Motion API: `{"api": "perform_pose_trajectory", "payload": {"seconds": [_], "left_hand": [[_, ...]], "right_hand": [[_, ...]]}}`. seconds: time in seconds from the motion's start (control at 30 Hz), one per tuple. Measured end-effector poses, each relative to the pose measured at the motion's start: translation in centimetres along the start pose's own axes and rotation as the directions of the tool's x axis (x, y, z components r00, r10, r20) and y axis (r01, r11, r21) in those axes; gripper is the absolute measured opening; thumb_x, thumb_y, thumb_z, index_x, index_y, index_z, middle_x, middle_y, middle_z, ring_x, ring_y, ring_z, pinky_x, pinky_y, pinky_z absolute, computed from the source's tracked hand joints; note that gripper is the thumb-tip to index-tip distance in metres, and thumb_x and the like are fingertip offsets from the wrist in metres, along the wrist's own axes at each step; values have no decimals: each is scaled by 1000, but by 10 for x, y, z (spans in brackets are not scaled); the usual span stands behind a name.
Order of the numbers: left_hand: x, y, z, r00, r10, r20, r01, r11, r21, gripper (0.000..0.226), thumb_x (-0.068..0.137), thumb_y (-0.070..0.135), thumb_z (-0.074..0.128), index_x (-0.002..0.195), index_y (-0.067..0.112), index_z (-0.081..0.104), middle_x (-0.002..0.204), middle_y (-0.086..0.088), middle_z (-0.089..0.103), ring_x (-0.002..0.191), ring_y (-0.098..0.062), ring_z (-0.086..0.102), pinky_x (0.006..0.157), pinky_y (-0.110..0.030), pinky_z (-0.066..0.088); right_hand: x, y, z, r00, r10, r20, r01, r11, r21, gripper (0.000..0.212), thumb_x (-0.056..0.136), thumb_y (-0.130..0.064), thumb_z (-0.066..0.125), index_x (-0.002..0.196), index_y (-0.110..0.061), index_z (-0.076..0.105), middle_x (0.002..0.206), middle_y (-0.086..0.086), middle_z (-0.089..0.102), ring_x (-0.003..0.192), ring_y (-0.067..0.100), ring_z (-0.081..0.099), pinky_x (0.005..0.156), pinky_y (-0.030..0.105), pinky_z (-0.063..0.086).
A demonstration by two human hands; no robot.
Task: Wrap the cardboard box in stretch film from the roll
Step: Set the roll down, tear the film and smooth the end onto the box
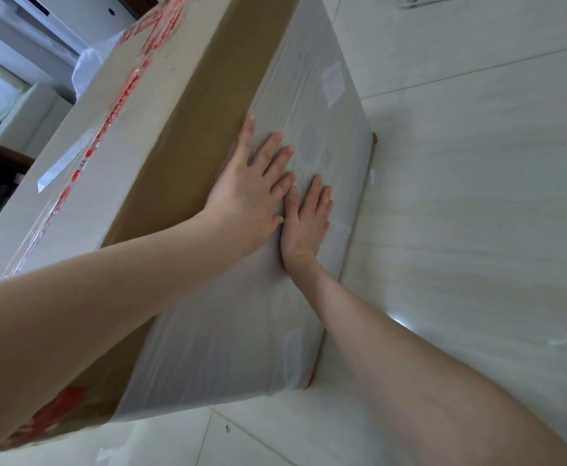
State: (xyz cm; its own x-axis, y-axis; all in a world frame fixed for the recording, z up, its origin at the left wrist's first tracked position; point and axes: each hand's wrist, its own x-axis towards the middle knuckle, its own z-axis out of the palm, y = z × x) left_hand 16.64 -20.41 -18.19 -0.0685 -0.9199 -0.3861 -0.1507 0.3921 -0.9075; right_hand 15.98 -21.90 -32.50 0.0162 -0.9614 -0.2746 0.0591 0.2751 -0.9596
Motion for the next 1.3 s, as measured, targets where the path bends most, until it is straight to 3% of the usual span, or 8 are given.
{"api": "perform_pose_trajectory", "payload": {"seconds": [0.17,0.33,0.47,0.67,1.0,1.3], "left_hand": [[-1,-1,-4,1000,-2,7,3,999,-41,73,94,60,10,151,17,-5,158,-14,-14,144,-36,-16,104,-68,-14],[6,8,-19,996,-63,55,69,992,-104,85,90,68,10,150,9,-4,157,-18,-11,145,-34,-15,105,-65,-17],[11,22,-19,1000,29,10,-27,992,-124,79,93,64,12,151,14,-5,158,-15,-13,145,-33,-16,103,-65,-19],[10,21,1,998,64,7,-64,997,-51,77,92,65,13,151,18,-8,157,-15,-17,144,-36,-16,102,-68,-17],[16,25,10,998,65,8,-65,998,-16,80,90,68,11,150,18,-8,157,-14,-18,143,-37,-17,98,-72,-18],[11,22,0,999,45,7,-45,998,-45,81,92,66,12,150,13,-9,158,-13,-15,145,-34,-15,103,-68,-17]], "right_hand": [[-1,-1,-6,1000,-1,11,1,1000,22,61,98,-45,36,151,-24,13,160,6,3,146,21,1,117,42,3],[19,7,-34,995,6,-101,-1,999,48,52,98,-41,39,145,-20,34,152,11,28,140,24,23,112,31,15],[28,28,-46,993,40,-109,-45,998,-44,59,99,-43,38,149,-16,24,157,15,15,145,24,14,116,32,11],[31,60,-31,986,165,26,-162,983,-91,65,99,-49,30,152,-19,9,160,8,1,147,20,3,117,37,5],[39,69,-3,979,193,-68,-199,974,-110,63,99,-49,28,152,-21,9,159,6,7,146,23,6,116,44,7],[54,62,-27,984,174,47,-171,983,-62,62,100,-48,26,152,-17,11,159,7,9,146,22,7,117,36,5]]}}
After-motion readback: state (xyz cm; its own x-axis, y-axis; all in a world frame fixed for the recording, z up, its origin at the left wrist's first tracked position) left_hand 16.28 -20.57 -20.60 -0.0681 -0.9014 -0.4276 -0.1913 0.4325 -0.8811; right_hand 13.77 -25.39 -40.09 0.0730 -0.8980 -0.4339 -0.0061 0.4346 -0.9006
